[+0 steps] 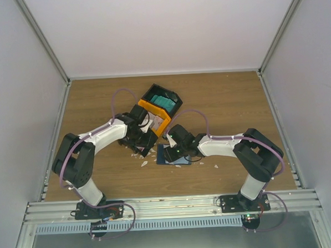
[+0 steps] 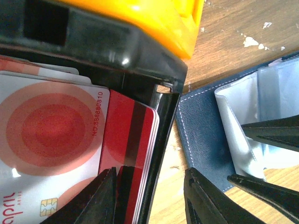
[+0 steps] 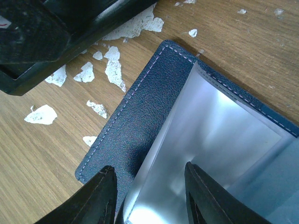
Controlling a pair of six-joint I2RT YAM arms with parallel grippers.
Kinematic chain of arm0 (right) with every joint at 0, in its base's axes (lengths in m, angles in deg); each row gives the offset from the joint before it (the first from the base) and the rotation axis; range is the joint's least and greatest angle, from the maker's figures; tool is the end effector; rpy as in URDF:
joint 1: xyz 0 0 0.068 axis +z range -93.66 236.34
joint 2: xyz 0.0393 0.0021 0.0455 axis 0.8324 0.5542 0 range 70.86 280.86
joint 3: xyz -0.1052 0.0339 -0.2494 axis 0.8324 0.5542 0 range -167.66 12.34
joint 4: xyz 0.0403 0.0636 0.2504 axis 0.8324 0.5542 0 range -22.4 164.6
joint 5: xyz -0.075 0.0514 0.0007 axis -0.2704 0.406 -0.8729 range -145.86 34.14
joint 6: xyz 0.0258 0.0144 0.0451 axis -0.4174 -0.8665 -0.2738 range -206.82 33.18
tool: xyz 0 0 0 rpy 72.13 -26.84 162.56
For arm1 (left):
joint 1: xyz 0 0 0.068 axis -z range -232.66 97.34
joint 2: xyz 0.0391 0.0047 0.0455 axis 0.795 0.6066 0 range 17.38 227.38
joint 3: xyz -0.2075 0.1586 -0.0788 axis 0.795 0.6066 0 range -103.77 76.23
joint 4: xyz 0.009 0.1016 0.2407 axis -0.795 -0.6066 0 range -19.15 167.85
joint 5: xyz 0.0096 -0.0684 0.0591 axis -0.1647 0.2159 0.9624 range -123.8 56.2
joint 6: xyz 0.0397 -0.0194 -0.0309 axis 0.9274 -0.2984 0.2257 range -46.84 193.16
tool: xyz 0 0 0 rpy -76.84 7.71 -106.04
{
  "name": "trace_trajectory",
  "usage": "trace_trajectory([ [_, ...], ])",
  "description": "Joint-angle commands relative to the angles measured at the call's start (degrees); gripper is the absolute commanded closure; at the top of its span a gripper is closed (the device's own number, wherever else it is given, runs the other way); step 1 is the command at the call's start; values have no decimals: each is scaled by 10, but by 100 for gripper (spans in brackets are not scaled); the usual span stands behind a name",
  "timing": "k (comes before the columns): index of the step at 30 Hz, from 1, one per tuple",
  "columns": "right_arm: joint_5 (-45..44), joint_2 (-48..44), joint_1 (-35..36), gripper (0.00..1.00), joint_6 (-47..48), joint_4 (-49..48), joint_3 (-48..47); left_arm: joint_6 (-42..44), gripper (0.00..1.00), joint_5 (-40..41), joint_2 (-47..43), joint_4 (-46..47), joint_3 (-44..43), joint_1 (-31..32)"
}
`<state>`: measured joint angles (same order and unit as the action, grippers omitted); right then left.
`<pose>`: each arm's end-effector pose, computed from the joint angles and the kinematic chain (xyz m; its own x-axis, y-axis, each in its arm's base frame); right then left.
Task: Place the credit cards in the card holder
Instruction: Pick up the credit card from the storage box.
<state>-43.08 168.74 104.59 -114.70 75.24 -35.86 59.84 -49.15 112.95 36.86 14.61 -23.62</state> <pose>0.2068 0.2433 0.1356 -0.8728 -0.2930 -0.3903 -0.4513 0.7889 0.4170 0.2670 -0.1589 0.1846 -0.9433 0.2694 -0.1939 0.3194 0.8960 -0.3086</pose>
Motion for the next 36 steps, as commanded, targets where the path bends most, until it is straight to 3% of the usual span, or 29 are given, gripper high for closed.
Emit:
trace_trajectory([
  [1,-22,46,-2,59,-3,45,28,10,57,12,21,-2,-9,12],
  [12,-21,48,-2,59,-3,42,30,14,68,-3,-7,-8,-11,16],
  [36,-22,46,-2,59,-6,38,36,11,78,-5,-36,-21,-6,16],
])
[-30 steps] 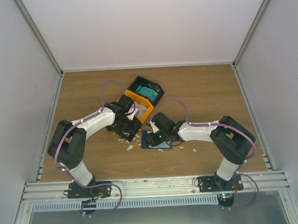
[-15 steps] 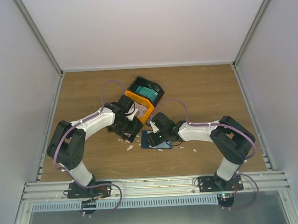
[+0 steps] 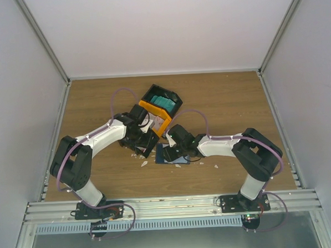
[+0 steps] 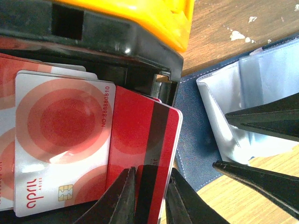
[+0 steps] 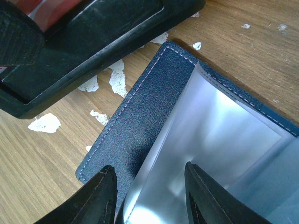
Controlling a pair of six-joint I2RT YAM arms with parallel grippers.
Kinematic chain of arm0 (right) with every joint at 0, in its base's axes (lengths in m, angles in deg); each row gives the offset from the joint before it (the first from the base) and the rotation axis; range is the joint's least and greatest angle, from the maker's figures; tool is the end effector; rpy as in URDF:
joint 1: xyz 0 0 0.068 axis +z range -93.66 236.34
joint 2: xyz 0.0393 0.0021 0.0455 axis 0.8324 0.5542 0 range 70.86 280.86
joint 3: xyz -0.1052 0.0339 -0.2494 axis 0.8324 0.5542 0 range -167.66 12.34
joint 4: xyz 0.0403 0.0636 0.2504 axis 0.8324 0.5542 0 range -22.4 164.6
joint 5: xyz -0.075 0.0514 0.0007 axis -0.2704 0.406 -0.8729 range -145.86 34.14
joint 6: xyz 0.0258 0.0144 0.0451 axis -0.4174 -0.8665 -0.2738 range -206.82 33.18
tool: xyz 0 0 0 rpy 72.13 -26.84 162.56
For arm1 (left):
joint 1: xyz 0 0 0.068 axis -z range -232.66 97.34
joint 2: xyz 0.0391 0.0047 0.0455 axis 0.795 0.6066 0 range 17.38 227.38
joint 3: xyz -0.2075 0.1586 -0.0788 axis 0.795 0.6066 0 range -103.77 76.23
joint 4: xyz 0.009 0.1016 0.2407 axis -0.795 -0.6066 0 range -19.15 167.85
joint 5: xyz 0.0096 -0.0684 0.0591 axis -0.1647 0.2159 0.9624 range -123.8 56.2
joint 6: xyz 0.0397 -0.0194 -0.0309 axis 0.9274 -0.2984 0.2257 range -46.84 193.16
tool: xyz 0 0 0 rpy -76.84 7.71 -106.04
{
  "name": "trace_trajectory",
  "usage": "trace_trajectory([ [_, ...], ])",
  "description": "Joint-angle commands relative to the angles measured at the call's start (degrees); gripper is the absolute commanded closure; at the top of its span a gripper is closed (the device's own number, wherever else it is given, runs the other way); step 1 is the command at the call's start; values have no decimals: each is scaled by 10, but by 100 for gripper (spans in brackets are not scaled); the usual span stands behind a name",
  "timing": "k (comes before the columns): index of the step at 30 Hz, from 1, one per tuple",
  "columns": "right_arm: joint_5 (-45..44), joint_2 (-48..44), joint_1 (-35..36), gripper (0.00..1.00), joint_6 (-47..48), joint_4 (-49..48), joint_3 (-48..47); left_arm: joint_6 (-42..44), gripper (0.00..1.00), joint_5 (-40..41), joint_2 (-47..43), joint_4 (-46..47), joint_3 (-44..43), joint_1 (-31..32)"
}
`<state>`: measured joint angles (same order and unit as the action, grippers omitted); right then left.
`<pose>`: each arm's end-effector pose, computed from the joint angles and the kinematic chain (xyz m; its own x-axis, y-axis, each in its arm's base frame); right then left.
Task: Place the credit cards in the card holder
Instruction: Pick up the credit card from the storage box.
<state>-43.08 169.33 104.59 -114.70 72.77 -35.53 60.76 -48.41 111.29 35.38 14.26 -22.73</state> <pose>0.2086 0.2454 0.1335 -0.8656 -0.2849 -0.4117 -0.4589 0.7804 0.4247 0.2615 -0.1608 0.1937 -0.9316 0.2964 -0.2103 0.3495 0.8893 -0.2950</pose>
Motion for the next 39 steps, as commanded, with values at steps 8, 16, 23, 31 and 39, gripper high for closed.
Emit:
trace_trajectory([
  [8,-22,36,-2,59,-8,64,35,-1,82,1,-29,-15,-5,7],
  [16,-28,16,-1,58,-12,75,34,-5,88,33,-40,-16,-10,7],
  [23,-36,-26,-4,54,-9,104,47,-8,98,58,-43,-8,-17,5],
  [31,-13,-94,-26,47,-1,103,10,-19,100,81,-70,14,-14,-15],
  [39,45,-116,-56,40,-11,51,-24,-23,100,31,-97,51,8,-40],
])
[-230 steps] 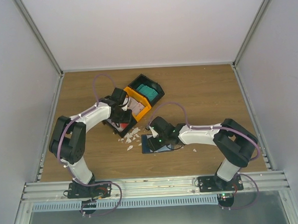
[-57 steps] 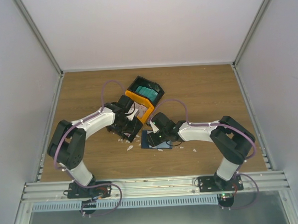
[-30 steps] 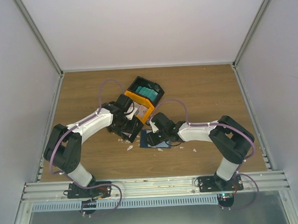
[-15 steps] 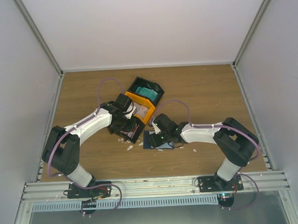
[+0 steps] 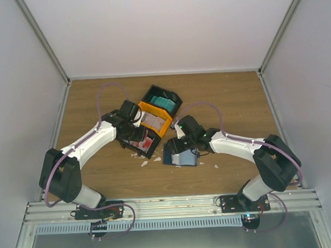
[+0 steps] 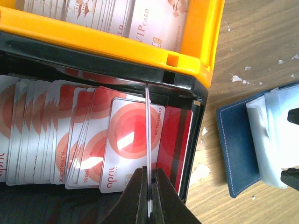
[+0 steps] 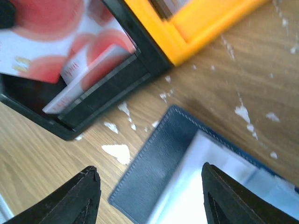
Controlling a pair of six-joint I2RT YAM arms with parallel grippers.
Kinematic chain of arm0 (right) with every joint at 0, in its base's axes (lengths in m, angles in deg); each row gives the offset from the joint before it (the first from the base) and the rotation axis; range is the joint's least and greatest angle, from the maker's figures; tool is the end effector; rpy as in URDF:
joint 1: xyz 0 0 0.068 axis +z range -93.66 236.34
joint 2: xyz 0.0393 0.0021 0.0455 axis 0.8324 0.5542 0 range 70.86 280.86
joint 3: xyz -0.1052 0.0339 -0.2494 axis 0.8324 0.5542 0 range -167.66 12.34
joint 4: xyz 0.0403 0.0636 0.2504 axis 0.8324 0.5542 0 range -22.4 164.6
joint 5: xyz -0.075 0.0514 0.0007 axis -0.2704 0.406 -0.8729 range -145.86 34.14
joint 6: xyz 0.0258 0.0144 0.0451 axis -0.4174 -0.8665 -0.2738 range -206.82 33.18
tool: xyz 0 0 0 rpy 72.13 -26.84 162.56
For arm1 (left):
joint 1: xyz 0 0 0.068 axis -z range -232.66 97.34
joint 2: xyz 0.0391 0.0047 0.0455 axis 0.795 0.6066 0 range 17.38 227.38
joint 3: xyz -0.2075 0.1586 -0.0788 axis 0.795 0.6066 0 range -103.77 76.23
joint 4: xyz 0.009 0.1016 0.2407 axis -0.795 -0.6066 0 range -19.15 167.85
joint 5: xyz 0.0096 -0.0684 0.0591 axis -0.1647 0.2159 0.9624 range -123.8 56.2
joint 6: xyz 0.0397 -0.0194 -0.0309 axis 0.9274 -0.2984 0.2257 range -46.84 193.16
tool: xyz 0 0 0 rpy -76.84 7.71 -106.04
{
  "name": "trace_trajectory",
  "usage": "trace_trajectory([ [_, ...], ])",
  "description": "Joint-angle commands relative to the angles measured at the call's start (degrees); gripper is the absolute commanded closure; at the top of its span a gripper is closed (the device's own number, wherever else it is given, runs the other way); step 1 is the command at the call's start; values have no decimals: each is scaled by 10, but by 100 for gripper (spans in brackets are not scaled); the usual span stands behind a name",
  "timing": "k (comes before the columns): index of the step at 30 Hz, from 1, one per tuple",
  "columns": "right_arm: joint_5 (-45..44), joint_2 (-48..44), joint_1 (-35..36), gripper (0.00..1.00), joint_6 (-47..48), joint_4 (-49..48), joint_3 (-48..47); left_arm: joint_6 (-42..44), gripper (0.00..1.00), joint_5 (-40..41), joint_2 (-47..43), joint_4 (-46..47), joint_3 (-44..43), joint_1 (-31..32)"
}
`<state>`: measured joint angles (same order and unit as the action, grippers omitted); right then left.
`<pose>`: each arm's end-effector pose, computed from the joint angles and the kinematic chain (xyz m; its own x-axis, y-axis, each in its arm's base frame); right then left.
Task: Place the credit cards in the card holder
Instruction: Pick up the credit card from the storage box.
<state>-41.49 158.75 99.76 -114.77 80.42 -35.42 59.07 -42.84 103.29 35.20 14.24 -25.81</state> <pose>0.2131 0.2137 0.1788 -0.8751 -0.2029 -0.4394 -0.4124 0.7879 0.4573 0.2589 -0.1372 0.2322 -0.9162 0.1942 -0.3505 0.2872 0.9282 -0.2366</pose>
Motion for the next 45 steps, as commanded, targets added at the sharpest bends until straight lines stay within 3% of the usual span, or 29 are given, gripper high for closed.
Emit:
trace_trajectory([
  [1,26,-11,-8,39,-14,-28,-33,-7,100,-21,-16,53,11,-10],
  [8,14,-1,-8,38,-33,-34,-50,-9,100,1,-18,52,15,-14],
  [16,94,1,-13,38,-42,-90,-61,-21,100,16,-63,49,-11,-25],
  [25,251,-31,-63,31,-53,-238,-71,-32,100,-192,-170,99,-26,-69],
  [31,331,-21,-75,33,-72,-294,-100,-64,100,-324,-201,145,-21,-99],
  [39,399,-5,-75,44,-117,-356,-113,-104,99,-411,-216,190,-15,-119],
  [45,411,3,-75,68,-140,-376,-123,-130,96,-422,-224,220,-1,-121],
])
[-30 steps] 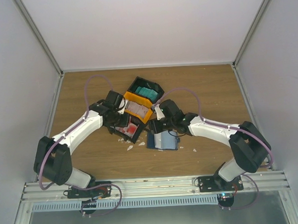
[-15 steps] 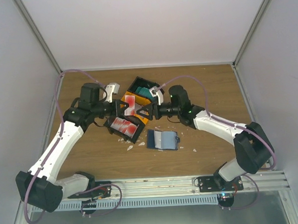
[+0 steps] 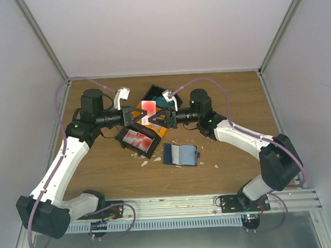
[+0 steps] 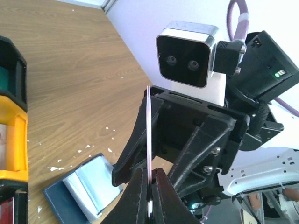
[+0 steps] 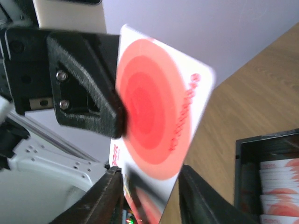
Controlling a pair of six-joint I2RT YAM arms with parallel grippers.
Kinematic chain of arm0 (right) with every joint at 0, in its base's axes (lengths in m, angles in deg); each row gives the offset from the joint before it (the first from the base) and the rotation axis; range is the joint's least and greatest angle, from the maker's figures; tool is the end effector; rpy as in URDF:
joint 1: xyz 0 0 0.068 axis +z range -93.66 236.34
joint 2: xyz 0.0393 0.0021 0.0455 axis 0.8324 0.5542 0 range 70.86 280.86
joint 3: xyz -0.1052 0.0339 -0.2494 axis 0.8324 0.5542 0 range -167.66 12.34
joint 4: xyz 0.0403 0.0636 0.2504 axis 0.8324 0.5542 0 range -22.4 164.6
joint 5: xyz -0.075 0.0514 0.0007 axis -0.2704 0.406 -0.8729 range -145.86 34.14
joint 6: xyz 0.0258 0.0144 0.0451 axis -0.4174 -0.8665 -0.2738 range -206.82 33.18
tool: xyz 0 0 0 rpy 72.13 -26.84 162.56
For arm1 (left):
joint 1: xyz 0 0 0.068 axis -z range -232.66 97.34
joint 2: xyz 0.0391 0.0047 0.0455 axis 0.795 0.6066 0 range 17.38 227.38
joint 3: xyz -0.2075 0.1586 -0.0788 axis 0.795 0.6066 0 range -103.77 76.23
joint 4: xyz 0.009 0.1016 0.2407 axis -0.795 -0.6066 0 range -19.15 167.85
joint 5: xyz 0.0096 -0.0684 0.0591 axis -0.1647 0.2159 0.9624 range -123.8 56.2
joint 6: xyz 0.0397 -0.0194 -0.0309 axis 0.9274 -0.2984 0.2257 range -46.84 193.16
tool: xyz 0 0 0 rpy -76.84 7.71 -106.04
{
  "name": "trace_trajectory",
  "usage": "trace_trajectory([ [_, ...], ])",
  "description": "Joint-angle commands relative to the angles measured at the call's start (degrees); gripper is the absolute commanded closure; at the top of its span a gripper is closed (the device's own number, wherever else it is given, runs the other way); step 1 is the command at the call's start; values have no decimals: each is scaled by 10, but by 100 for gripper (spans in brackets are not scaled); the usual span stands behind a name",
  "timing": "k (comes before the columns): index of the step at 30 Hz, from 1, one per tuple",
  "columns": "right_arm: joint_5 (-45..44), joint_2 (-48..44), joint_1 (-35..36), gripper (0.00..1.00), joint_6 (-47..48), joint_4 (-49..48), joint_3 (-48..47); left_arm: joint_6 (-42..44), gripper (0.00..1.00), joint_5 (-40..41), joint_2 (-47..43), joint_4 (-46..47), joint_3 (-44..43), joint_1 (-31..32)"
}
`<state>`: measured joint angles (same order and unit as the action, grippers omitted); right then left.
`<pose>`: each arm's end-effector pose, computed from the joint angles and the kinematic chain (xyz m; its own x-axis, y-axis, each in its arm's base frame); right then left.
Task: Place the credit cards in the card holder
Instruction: Pick up the credit card from the storage box.
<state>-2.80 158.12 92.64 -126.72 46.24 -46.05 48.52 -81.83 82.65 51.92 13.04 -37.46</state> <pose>0.2617 0.2274 0.2990 -0.7186 -0.0495 -0.6936 -0.6954 0.0614 0.7160 0.2275 -0.0892 0.3585 -0.7492 -0.0855 -0.6568 0.5461 0.4815 -0.6855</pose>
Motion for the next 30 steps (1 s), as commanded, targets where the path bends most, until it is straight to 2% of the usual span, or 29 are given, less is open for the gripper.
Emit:
trace_trajectory([
  [1,20,10,-4,73,-22,-34,-18,-26,95,-31,-18,53,11,-5],
  [5,-6,6,-5,98,-21,-18,-27,-21,87,-15,-22,41,9,-9],
  [6,-11,4,-6,99,-22,-18,-27,-19,83,-9,-24,37,9,-12],
  [8,-13,0,-10,99,-27,-21,-27,-16,77,8,-29,29,9,-17],
  [13,14,-1,-21,99,-56,-54,-18,-7,69,18,-33,16,14,-34],
  [19,32,0,-23,99,-75,-81,-11,6,69,-3,-29,9,26,-49],
  [25,46,1,-23,100,-78,-85,-14,24,71,-56,-14,10,34,-48],
  [30,55,1,-23,99,-81,-90,-13,31,71,-57,-11,11,36,-48],
])
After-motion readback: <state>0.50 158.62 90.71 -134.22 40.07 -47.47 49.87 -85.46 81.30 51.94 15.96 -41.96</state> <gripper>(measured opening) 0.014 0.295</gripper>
